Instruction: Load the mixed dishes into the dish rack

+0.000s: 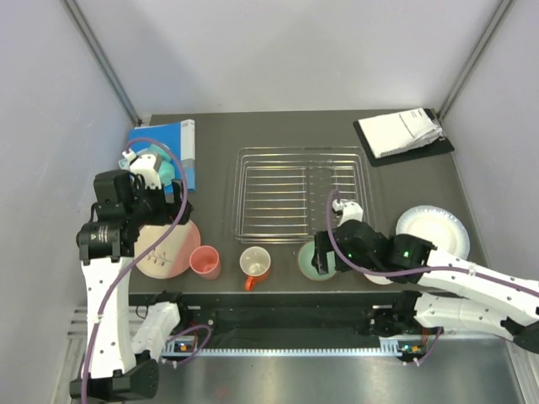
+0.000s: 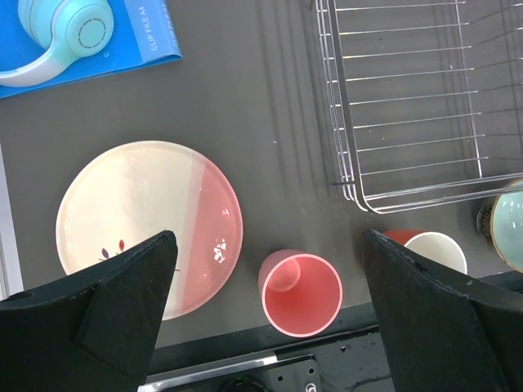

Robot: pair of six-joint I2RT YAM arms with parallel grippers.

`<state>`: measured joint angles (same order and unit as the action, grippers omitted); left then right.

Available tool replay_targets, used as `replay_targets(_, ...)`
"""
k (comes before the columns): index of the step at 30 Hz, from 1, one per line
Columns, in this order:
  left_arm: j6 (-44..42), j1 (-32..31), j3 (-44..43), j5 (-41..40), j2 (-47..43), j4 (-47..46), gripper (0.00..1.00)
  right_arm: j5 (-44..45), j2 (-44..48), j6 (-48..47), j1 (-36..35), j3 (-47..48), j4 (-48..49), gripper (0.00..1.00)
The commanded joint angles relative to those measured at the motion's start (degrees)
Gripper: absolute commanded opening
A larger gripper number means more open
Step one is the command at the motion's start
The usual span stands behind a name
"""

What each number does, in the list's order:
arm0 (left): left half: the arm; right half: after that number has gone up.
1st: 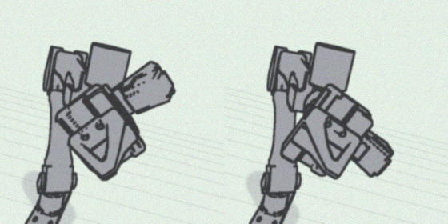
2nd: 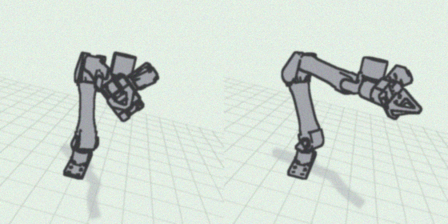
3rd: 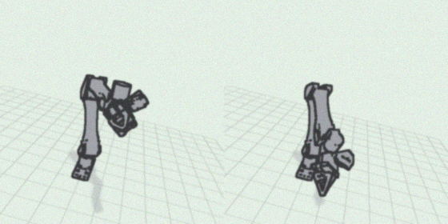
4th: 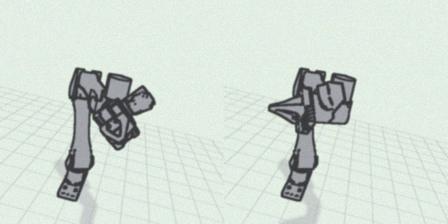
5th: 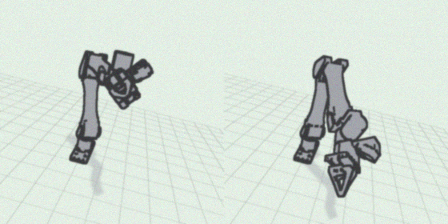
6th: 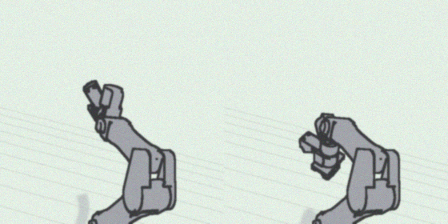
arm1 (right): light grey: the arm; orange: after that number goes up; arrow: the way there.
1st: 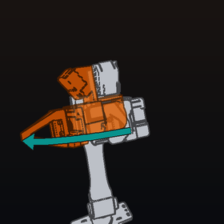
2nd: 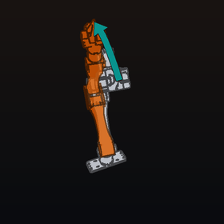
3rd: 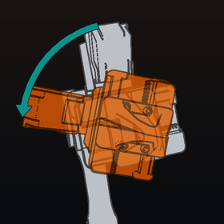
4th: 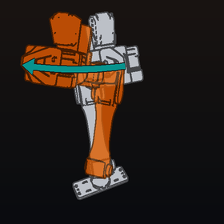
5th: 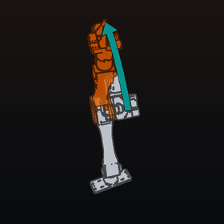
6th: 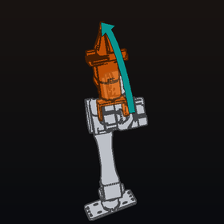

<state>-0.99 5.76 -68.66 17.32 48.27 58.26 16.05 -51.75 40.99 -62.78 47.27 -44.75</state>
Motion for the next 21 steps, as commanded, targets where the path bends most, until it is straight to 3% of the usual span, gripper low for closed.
replay_targets(1,-0.6,0.2,0.1,0.0,-1.8,-1.6,0.99,6.3,3.7,7.3,-0.7,-3.1,5.2,0.99)
replay_targets(8,-0.6,0.3,0.6,0.0,-2.5,-1.7,0.99,11.4,4.3,10.3,-0.7,-5.7,4.4,0.97)
replay_targets(21,-1.2,0.2,-2.3,-1.5,-2.5,-0.3,0.99,10.2,-2.5,15.2,2.7,-10.3,6.9,0.91)
